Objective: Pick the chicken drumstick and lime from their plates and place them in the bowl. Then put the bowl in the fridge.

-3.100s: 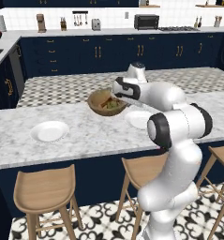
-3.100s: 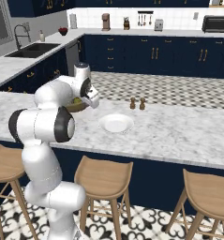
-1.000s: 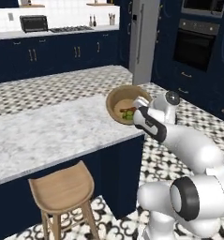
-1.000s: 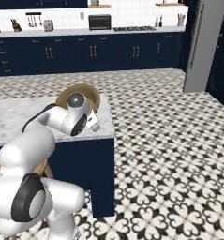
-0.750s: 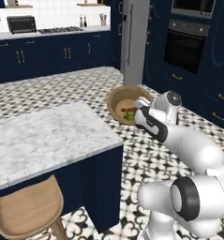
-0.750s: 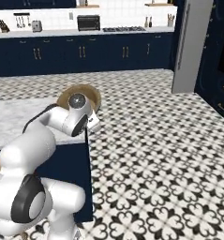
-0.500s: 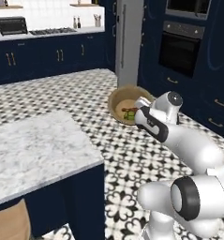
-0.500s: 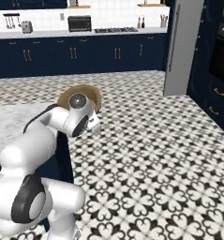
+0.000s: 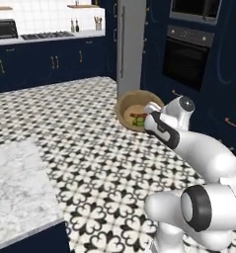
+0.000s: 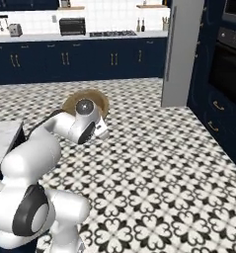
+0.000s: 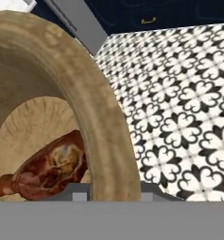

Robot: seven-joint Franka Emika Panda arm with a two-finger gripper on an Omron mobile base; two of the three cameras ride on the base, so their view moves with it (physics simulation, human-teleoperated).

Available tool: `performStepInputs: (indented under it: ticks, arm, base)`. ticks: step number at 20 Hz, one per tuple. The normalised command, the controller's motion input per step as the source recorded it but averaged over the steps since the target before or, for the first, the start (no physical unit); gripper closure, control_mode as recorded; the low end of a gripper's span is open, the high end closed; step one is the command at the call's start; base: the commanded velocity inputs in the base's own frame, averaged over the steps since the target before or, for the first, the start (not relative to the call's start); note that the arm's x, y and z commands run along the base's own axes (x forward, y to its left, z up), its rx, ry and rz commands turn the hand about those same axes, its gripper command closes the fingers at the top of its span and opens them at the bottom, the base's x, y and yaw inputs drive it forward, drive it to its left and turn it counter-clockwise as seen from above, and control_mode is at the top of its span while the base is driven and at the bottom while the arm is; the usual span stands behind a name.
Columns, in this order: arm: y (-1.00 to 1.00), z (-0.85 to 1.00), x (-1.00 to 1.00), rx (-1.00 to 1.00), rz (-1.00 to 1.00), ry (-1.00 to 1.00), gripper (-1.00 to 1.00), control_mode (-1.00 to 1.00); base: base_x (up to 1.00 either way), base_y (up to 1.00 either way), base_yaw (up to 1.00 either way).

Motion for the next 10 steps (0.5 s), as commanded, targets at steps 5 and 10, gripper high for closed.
performStepInputs:
  ticks: [5, 10]
  arm:
    - [0.0, 0.0, 0.0, 0.0, 0.0, 0.0, 1.0, 1.0]
    - [0.0, 0.0, 0.0, 0.0, 0.0, 0.0, 1.0, 1.0]
  base:
    - [1.0, 0.0, 0.19]
    - [1.0, -0.33, 0.15]
